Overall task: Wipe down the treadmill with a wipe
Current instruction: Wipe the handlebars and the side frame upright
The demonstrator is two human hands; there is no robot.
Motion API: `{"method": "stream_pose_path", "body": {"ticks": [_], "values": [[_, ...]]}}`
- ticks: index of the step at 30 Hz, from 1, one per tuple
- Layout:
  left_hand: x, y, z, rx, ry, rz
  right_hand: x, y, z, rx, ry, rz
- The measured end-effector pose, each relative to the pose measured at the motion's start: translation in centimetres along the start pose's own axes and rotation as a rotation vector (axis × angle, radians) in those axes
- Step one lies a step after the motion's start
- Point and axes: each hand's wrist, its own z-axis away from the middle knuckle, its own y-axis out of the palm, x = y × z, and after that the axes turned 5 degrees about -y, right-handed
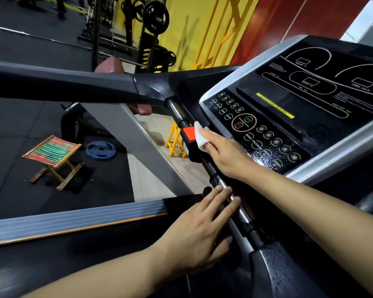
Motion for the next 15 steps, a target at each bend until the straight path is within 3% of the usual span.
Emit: {"method": "stream_pose_path", "body": {"ticks": [4,9,12,15], "values": [[-0.2,-0.2,0.1,0.018,-0.006,-0.019,0.9,1.4,-4.6,0.051,-0.274,0.213],[0.3,-0.7,0.1,0.062,-0.012,-0.041,3.4,3.1,-6.8,0.295,-0.419,0.959],[0.3,-0.9,0.2,0.071,-0.022,-0.066,4.0,2.9,-6.2,0.355,-0.508,1.08],[0.3,-1.3,0.2,0.072,-0.017,-0.065,3.6,3.2,-4.3,0.299,-0.649,1.114]]}}
